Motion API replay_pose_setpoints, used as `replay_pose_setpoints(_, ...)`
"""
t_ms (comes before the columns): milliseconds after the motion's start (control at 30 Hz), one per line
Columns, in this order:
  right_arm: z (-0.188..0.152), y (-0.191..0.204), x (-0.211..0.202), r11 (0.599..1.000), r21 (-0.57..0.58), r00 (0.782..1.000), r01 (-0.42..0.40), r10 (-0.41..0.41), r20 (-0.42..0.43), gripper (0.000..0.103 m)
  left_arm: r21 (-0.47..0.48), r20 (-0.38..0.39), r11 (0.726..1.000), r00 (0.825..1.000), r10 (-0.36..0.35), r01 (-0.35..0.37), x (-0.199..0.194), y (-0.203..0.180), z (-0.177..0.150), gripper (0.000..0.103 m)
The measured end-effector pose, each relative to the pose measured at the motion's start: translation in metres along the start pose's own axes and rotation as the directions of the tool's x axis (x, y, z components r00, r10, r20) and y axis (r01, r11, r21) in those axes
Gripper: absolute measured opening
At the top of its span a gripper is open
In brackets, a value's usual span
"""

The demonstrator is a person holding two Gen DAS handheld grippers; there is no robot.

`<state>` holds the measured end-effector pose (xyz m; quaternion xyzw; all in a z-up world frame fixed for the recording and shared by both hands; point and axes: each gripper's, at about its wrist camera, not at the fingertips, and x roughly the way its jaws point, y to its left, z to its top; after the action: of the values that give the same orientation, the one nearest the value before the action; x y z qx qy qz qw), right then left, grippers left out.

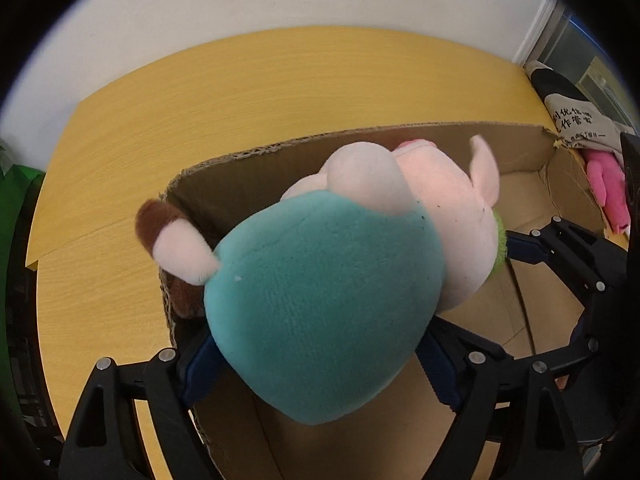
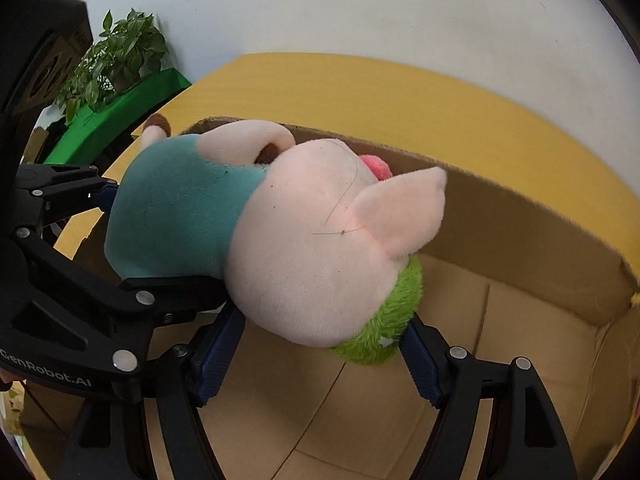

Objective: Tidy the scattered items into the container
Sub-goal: 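Open the left gripper to drop the plush pig into the box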

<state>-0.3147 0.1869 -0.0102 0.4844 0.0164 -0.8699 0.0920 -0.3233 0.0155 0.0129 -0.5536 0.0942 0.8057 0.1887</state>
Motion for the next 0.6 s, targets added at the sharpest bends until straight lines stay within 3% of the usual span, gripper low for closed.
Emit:
replay_pose_setpoints(133,-0.006,-0.003,-0.012,0.999,0.035,1.0,0.008,-0.008,-0.014,0.095,-0.049,0.021,0.999,1.0,-0.004,0.005,-0.012,0.003,-0.009,0.091)
replay_pose_setpoints(300,-0.02,-0.007,-0.087,0.999,0.036,0.995,0.036,-0.039,0.088,0.102,-0.058,0.195,0.997,0.979,0.053,-0.042,-0.075,0.001,-0.031,0.091)
replay_pose_setpoints(400,-0.051,-0.008,-0.142,0.997,0.04,0.988,0.067,-0.071,0.136,0.102,-0.083,0.305,0.995,0.949,0.075,-0.052,-0.122,-0.003,-0.06,0.091)
replay_pose_setpoints(500,-0.108,-0.017,-0.206,0.992,0.07,0.967,0.105,-0.119,0.227,0.103,-0.119,0.402,0.991,0.91,0.097,-0.053,-0.165,-0.012,-0.1,0.091)
replay_pose_setpoints(600,-0.151,-0.006,-0.244,0.988,0.096,0.948,0.118,-0.141,0.286,0.103,-0.155,0.489,0.988,0.868,0.084,-0.008,-0.196,-0.032,-0.144,0.091)
